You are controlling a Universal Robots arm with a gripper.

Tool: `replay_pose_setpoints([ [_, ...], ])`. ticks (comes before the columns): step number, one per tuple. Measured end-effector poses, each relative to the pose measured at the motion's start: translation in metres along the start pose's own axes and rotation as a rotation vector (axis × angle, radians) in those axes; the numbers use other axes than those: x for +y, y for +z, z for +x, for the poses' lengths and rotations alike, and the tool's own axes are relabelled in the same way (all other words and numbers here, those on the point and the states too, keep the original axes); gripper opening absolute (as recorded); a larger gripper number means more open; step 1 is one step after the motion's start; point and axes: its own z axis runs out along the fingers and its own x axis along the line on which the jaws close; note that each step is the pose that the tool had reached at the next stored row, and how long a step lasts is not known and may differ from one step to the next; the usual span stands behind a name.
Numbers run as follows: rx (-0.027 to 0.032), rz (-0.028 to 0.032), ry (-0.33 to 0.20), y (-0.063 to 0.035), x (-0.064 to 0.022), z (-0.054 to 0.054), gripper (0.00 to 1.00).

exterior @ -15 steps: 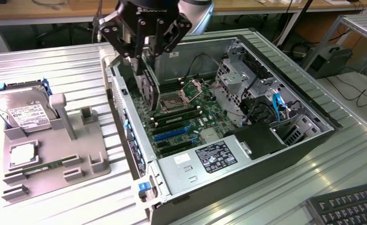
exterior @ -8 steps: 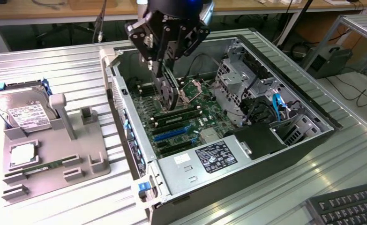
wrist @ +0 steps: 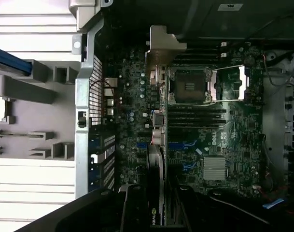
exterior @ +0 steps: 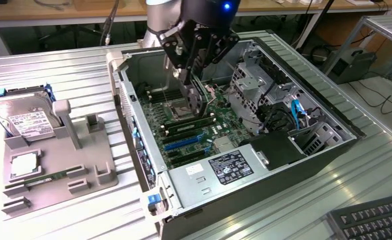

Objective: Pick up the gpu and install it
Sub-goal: 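Pick up the gpu and move the gpu toward the slot, then insert the gpu into the slot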

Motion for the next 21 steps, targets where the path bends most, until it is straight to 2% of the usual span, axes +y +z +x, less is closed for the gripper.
replay_pose_setpoints([
  [5, 0.0003, 0.0023, 0.000, 0.0075, -0.0008, -0.023, 0.26],
  [8, 0.0008, 0.0050, 0.000, 0.0159, -0.0017, -0.048, 0.26],
  [9, 0.0053, 0.0069, 0.001, 0.0190, -0.0021, -0.062, 0.26],
  [10, 0.0066, 0.0070, 0.001, 0.0189, -0.0021, -0.062, 0.26],
  [21, 0.0067, 0.0071, 0.001, 0.0189, -0.0021, -0.062, 0.26],
])
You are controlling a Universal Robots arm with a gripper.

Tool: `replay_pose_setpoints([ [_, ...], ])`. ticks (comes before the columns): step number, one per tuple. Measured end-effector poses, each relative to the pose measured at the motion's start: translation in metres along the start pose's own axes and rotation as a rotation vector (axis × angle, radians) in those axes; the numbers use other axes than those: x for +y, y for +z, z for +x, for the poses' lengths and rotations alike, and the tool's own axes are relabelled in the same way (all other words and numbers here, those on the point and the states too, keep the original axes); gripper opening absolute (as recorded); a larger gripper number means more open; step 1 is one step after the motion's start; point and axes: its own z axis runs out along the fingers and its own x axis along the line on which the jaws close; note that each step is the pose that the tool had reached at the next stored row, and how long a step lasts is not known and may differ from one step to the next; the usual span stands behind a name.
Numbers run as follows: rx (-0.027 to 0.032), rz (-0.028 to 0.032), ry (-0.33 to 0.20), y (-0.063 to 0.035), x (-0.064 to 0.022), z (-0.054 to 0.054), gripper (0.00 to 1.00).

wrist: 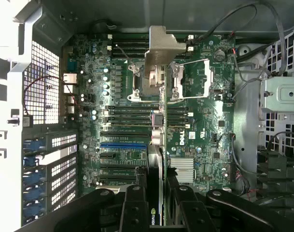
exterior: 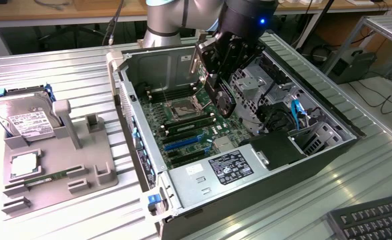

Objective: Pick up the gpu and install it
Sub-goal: 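Insert the gpu into the slot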

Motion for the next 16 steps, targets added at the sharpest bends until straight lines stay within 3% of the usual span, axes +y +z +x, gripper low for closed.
replay_pose_setpoints([
  [4, -0.0002, 0.0003, -0.012, 0.0001, 0.0000, 0.0000, 0.26],
  [6, 0.0036, 0.0020, -0.074, 0.0002, 0.0000, 0.0000, 0.26],
  [14, 0.0133, 0.0080, -0.229, 0.0009, -0.0001, 0.0000, 0.26],
  [16, 0.0176, 0.0110, -0.303, 0.0014, -0.0001, -0.0001, 0.26],
])
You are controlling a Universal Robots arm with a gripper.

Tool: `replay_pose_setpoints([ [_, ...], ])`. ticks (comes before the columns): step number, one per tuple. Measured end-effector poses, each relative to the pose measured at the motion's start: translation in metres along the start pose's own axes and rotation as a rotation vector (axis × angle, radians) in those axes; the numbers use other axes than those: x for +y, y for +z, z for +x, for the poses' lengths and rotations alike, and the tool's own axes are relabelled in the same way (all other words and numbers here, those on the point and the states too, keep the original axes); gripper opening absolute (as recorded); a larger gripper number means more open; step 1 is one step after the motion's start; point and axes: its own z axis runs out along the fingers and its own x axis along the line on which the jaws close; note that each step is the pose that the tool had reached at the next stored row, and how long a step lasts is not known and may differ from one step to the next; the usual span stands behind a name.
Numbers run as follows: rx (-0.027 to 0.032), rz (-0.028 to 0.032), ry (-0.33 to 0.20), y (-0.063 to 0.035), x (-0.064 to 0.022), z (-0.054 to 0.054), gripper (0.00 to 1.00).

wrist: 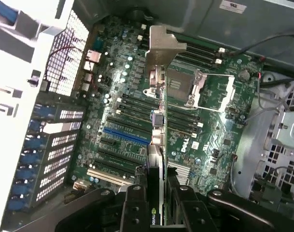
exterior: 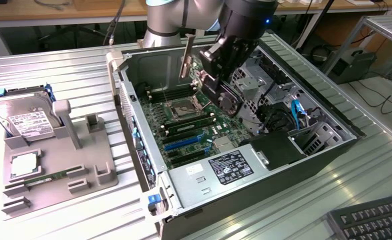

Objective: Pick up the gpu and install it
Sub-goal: 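Insert the gpu into the slot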

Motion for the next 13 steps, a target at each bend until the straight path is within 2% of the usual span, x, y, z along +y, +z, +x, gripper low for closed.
replay_pose_setpoints([
  [2, 0.0029, 0.0026, -0.063, 0.0005, 0.0000, 0.0000, 0.26],
  [4, 0.0040, 0.0045, -0.100, 0.0006, -0.0001, -0.0001, 0.26],
  [13, 0.0038, 0.0123, -0.249, 0.0013, -0.0001, -0.0001, 0.26],
])
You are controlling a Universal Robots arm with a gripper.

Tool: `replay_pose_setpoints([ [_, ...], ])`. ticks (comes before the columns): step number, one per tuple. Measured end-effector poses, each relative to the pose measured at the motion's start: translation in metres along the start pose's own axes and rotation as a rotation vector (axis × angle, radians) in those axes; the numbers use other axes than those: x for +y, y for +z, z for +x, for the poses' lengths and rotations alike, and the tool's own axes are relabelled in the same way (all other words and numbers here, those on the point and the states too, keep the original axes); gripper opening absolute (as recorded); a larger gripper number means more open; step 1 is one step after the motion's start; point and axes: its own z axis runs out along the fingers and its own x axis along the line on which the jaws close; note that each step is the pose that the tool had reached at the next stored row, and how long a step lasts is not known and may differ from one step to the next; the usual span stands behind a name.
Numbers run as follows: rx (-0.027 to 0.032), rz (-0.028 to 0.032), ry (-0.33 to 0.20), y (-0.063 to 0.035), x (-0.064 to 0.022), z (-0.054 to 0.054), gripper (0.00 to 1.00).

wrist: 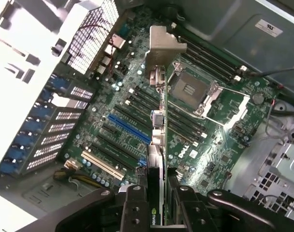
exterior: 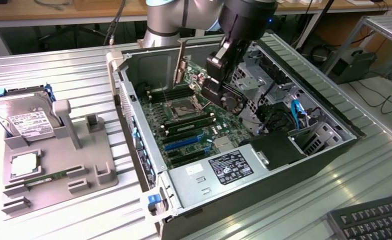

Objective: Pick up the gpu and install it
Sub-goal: 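Insert the gpu into the slot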

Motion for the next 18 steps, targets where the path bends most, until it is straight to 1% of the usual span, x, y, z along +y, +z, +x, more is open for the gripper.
replay_pose_setpoints([
  [9, -0.0006, 0.0058, -0.144, 0.0007, 0.0000, 0.0000, 0.26],
  [18, 0.0016, 0.0098, -0.297, 0.0017, -0.0001, 0.0000, 0.26],
])
